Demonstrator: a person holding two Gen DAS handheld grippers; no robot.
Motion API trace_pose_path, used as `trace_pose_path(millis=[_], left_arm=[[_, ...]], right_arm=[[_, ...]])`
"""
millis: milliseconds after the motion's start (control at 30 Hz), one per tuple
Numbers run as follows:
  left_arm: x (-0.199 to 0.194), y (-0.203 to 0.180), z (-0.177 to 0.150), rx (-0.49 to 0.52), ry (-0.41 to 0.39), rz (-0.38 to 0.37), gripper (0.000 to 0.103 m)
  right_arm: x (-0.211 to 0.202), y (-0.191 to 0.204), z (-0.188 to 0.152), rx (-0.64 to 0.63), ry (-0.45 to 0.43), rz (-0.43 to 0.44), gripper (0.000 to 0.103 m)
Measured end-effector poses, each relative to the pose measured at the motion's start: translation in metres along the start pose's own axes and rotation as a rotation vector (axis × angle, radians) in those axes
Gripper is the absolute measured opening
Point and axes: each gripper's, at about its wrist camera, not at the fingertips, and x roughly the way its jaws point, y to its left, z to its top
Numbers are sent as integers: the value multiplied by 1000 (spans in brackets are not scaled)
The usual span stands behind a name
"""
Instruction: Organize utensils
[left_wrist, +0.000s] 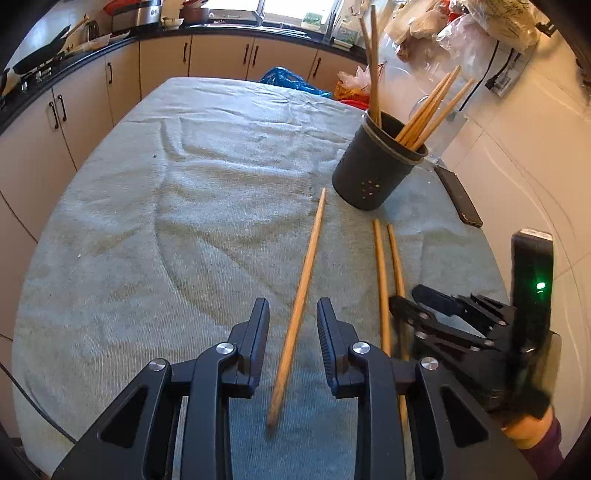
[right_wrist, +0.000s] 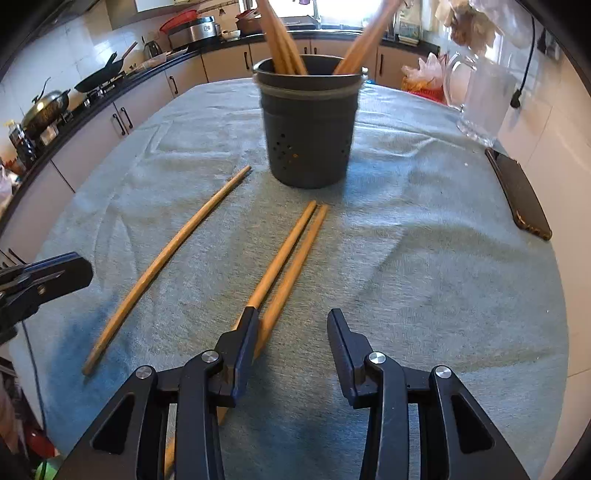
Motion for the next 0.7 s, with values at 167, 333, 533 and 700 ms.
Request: trace_pose_path(millis=[167,333,533,700], left_arm=[[-1,-4,-8,25,-1,-7,25],[-1,-13,-14,52,13,-47,25],[7,-37,-24,118,46,-86,27],[22,-66,-35,200,85,-96,27]], right_arm=[[-1,11,0,5,-5,3,13],[-10,-10,-12,75,13,19,13],[-23,-50,-34,166,23,-22,19],[-31,-76,-45,241,9,-10,22]])
